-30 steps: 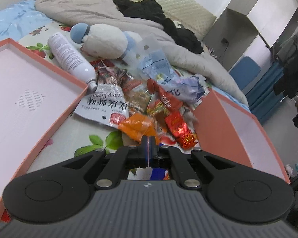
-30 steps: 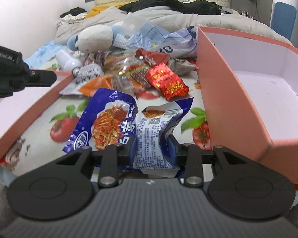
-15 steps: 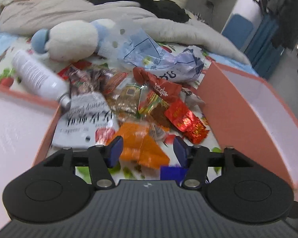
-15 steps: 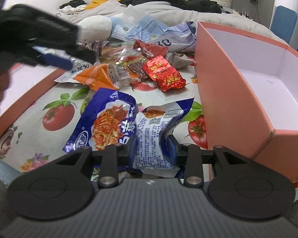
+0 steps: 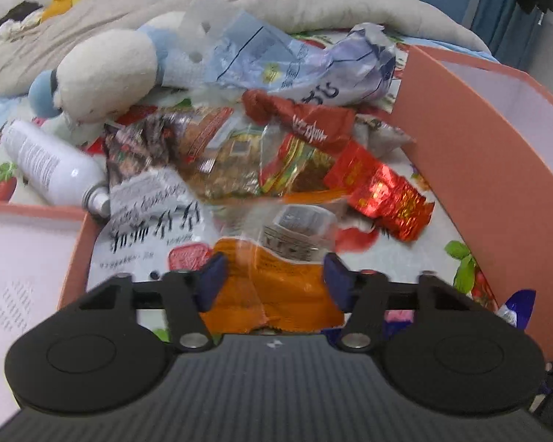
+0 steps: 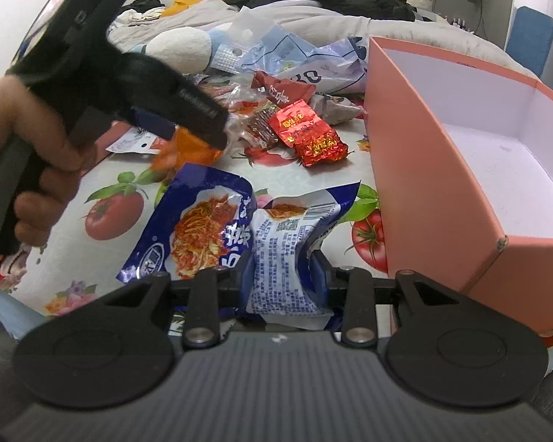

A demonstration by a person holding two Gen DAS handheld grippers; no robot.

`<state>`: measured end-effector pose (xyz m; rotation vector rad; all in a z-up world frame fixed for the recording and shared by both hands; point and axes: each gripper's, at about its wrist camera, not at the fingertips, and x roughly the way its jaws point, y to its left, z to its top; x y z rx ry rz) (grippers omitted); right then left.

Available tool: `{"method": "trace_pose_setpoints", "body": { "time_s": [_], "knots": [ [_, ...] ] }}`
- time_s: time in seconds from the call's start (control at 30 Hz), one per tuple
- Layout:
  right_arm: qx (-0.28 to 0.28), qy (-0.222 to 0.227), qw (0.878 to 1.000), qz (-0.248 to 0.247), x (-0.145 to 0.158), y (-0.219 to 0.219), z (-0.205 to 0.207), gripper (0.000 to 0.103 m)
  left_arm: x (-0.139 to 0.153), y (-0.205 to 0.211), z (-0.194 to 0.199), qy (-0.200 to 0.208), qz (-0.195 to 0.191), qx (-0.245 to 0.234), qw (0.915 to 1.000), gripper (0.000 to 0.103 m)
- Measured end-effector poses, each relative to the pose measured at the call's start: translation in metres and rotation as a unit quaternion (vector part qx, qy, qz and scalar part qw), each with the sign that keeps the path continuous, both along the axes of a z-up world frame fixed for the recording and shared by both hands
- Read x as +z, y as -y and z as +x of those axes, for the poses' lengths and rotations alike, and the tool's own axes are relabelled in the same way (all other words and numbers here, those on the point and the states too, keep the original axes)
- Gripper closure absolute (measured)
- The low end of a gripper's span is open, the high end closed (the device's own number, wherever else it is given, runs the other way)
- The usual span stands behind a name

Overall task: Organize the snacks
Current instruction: 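Grasp the orange snack bag with the left tool while the right tool holds the blue bag, then carry both bags over the orange box and open both tools to drop them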

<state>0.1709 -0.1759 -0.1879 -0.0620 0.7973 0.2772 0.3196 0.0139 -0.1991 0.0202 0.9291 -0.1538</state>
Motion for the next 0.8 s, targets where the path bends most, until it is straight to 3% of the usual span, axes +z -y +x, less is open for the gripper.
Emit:
{"method": "trace_pose_setpoints", "body": {
  "time_s": [0.03,0.07,0.2,0.53,0.8],
  "knots": [
    [0.000,0.001,1.000,0.000,0.000,0.000,0.000,0.067,0.000,-0.002,-0.003,0.000,0.001,0.004,1.0000,0.065],
    [0.000,0.002,1.000,0.001,0.001,0.000,0.000,0.067,0.001,-0.004,-0.006,0.001,0.001,0.010,1.0000,0.068],
    [0.001,0.008,1.000,0.008,0.006,0.003,-0.004,0.067,0.009,-0.015,-0.022,0.004,-0.014,0.032,0.9994,0.074],
    [0.002,0.014,1.000,0.021,0.022,0.012,-0.020,0.067,0.032,-0.036,-0.081,0.026,-0.057,0.108,0.9922,0.077],
    [0.003,0.034,0.999,0.040,0.050,0.017,-0.035,0.067,0.070,-0.045,-0.130,0.059,-0.078,0.148,0.9841,0.078]
  ]
}}
